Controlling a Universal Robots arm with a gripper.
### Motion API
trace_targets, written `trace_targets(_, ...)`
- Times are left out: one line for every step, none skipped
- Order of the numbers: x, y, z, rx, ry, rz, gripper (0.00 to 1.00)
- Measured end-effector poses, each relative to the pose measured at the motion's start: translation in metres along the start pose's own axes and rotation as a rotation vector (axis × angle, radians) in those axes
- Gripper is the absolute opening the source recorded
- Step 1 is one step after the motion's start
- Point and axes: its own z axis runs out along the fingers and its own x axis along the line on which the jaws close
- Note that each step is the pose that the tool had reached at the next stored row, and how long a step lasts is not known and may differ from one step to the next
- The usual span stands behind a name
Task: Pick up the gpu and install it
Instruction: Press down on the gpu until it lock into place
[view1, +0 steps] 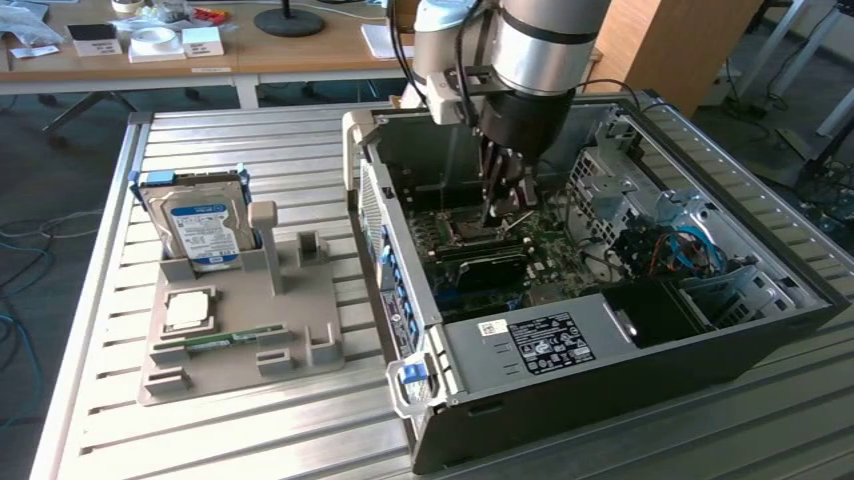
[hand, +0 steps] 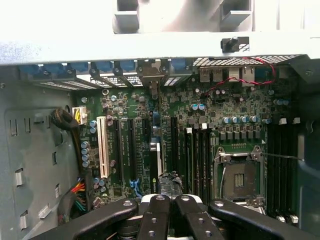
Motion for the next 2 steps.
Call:
trace_targets(0.0,0.0,0.0,0.0,0.0,0.0,0.11)
trace_targets(0.0,0.0,0.0,0.0,0.0,0.0,0.11)
